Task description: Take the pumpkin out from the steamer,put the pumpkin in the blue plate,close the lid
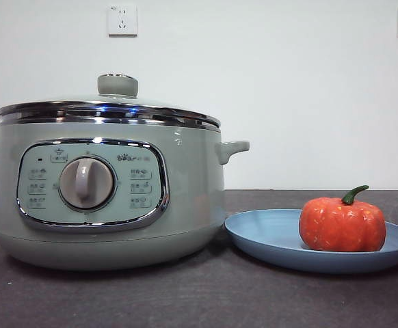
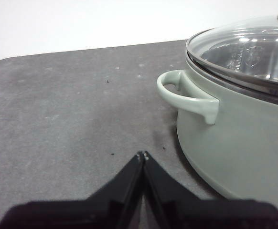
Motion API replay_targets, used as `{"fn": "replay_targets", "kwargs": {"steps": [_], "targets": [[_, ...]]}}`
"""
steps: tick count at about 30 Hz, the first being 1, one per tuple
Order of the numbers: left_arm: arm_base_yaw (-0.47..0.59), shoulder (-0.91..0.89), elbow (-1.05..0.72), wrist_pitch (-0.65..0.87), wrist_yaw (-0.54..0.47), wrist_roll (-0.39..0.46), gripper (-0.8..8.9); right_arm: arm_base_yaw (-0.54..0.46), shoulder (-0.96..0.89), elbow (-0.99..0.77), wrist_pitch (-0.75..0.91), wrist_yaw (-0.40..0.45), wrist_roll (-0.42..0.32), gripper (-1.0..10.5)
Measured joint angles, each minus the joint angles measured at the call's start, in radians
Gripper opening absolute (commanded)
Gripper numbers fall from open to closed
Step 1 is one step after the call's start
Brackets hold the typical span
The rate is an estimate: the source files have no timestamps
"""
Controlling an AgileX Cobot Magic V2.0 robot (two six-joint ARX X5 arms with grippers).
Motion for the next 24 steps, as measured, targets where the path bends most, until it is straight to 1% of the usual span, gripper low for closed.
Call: {"fn": "replay_targets", "kwargs": {"steps": [21, 24], "targets": [[0.0, 0.0, 0.0, 0.0, 0.0, 0.0, -0.03, 0.0, 0.001, 0.0, 0.0, 0.0, 0.0, 0.0], [0.0, 0.0, 0.0, 0.0, 0.0, 0.0, -0.03, -0.001, 0.001, 0.0, -0.002, 0.022, -0.001, 0.0]]}}
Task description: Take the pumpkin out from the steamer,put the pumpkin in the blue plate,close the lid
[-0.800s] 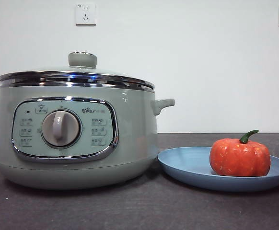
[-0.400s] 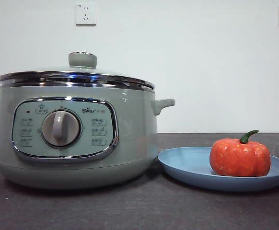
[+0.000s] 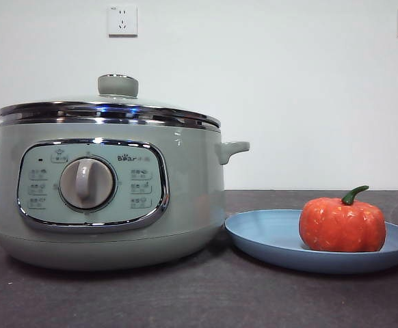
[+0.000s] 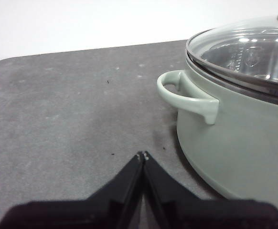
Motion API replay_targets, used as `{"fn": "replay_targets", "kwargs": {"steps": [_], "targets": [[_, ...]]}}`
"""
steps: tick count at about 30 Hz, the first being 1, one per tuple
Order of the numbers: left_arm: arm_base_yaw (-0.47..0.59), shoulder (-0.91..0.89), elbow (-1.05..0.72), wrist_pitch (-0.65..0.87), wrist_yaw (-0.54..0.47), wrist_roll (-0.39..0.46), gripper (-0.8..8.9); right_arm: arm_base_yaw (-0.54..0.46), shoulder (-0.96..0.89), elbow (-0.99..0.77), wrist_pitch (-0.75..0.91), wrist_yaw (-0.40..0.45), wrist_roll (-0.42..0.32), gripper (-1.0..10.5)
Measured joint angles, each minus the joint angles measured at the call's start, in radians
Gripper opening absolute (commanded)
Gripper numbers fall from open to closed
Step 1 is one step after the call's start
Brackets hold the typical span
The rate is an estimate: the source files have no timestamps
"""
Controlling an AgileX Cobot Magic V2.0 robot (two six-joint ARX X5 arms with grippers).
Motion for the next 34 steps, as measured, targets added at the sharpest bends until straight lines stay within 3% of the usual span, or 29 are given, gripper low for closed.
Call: {"fn": "replay_targets", "kwargs": {"steps": [15, 34], "targets": [[0.041, 0.0, -0.001, 0.003, 0.005, 0.0, -0.03, -0.006, -0.016, 0.0, -0.001, 0.004, -0.087, 0.0], [0.048, 0.0, -0.003, 0.01, 0.005, 0.0, -0.03, -0.006, -0.016, 0.0, -0.001, 0.004, -0.094, 0.0]]}}
